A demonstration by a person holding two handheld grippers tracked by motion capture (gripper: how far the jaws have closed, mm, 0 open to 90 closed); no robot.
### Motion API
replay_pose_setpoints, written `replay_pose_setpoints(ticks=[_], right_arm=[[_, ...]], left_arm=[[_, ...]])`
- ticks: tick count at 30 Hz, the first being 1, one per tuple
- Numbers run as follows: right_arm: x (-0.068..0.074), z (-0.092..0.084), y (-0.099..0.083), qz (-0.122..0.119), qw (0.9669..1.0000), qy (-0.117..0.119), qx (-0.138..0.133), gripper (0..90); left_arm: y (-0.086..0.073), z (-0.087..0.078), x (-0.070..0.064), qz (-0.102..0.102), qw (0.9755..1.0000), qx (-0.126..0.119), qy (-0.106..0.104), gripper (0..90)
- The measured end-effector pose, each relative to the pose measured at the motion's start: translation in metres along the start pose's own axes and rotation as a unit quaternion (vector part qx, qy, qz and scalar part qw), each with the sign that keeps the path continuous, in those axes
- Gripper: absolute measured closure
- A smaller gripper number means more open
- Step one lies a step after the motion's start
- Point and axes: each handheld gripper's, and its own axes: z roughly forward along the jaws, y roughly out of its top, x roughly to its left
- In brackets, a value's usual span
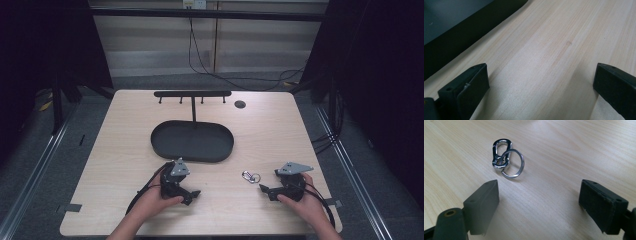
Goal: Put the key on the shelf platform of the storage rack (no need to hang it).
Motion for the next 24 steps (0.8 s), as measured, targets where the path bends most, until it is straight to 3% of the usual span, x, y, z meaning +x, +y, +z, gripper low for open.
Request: replay_pose_setpoints(ticks=[5,7,11,13,16,18,21,24], right_arm=[[0.002,0.000,0.000,0.010,0.9999,-0.013,0.003,13.6],[0.005,-0.001,0.003,0.012,0.9996,-0.017,0.017,14.2],[0.016,-0.005,0.016,-0.035,0.9972,-0.019,0.064,19.1],[0.024,-0.007,0.023,-0.038,0.9954,-0.006,0.087,19.7],[0.031,-0.008,0.029,-0.041,0.9950,0.005,0.091,24.2],[0.033,-0.009,0.033,-0.029,0.9944,0.011,0.101,25.7],[0.034,-0.009,0.040,-0.021,0.9894,0.014,0.143,26.5],[0.034,-0.010,0.045,-0.028,0.9866,0.004,0.161,27.6]], left_arm=[[0.000,0.000,0.000,0.000,1.0000,0.000,0.000,0.0],[0.000,0.000,0.000,0.000,1.0000,0.000,0.001,0.0],[0.000,0.000,0.000,0.001,1.0000,0.000,0.001,0.0],[0.000,0.000,0.000,0.000,1.0000,0.000,0.001,0.0],[0.000,0.000,0.000,0.001,1.0000,0.000,0.001,0.0],[0.000,0.000,0.000,0.000,1.0000,0.000,0.001,0.0],[0.000,0.000,0.000,0.000,1.0000,0.000,0.001,0.0],[0.000,0.000,0.000,0.000,1.0000,0.000,0.001,0.0]])
